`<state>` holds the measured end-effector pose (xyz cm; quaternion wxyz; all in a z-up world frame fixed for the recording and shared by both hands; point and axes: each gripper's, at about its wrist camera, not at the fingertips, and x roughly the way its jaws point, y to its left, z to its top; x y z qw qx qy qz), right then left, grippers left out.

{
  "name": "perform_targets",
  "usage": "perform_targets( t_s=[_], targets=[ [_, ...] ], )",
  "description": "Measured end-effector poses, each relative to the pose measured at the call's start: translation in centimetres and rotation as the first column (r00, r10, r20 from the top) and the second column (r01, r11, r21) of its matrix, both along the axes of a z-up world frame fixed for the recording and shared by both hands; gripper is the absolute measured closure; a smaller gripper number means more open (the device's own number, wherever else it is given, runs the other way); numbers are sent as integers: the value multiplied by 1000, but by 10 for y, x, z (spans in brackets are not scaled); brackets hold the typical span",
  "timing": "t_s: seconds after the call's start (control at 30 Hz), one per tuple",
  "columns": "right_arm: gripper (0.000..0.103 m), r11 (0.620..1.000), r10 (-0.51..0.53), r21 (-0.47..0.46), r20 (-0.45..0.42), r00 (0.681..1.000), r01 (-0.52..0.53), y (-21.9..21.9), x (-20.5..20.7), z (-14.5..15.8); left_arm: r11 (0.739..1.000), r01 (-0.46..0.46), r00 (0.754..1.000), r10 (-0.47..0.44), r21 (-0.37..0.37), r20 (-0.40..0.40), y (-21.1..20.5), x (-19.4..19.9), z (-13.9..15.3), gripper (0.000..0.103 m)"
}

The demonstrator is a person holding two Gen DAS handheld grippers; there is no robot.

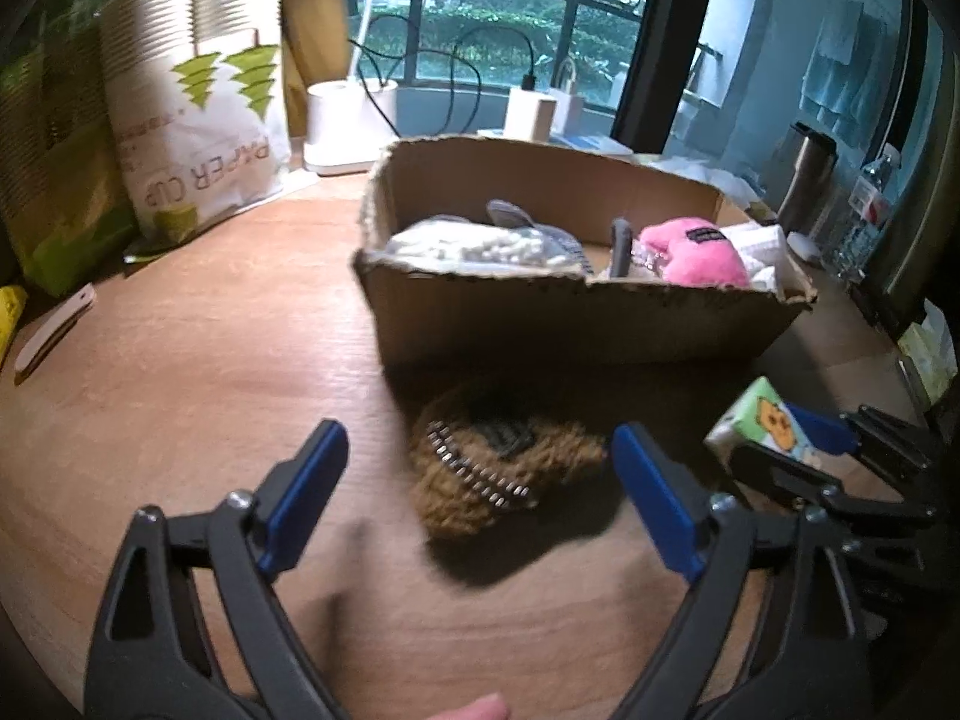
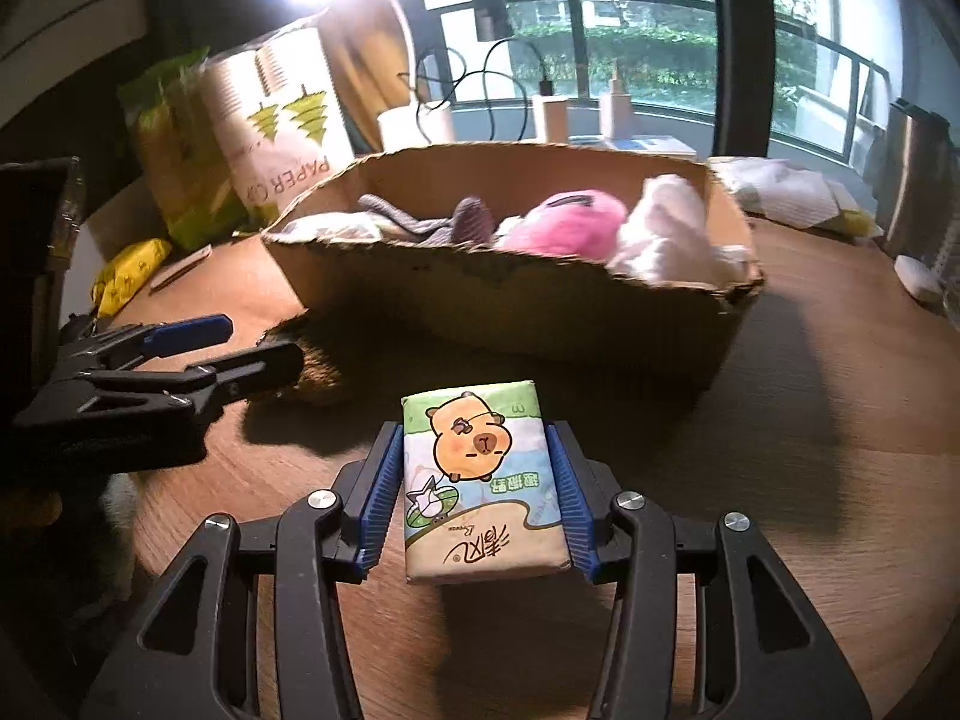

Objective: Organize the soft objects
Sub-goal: 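Grasp the capybara tissue pack with the right tool, then grasp the brown teddy bear plush with the left tool while the right tool holds the tissue pack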

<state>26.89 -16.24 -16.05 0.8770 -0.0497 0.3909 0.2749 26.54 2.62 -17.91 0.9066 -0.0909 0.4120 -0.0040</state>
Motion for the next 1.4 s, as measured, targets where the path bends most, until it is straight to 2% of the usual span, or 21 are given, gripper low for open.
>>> perform_targets(
  t_s=[0.1,0.3,0.43,0.47,0.53,0.73,1.07,1.4],
  targets=[
    [52,1000,-8,14,-1,1000,8,-7,4,0,1000,18,997,-18,-3,-69,-6,14,-16,12],
    [52,999,-24,28,-12,1000,24,-17,12,-3,999,24,997,-21,35,-71,-12,19,-17,11],
    [52,999,-24,36,-12,1000,24,-21,14,-3,999,39,997,-37,33,-70,-12,19,-17,13],
    [52,999,-25,38,-13,1000,25,-21,14,-3,999,40,997,-38,29,-66,-12,18,-16,16],
    [52,999,-24,36,-13,1000,24,-21,14,-4,999,36,998,-34,33,-59,-12,18,-16,31],
    [52,999,-24,27,-4,1000,24,-20,11,-1,999,50,998,-50,7,-46,-7,11,-15,44],
    [52,1000,-13,5,26,1000,13,-7,-5,13,997,68,998,-68,-20,-11,-3,-13,-3,45],
    [52,1000,10,-10,67,998,-9,11,-20,34,997,65,996,-63,-28,65,7,-34,25,45]
  ],
)
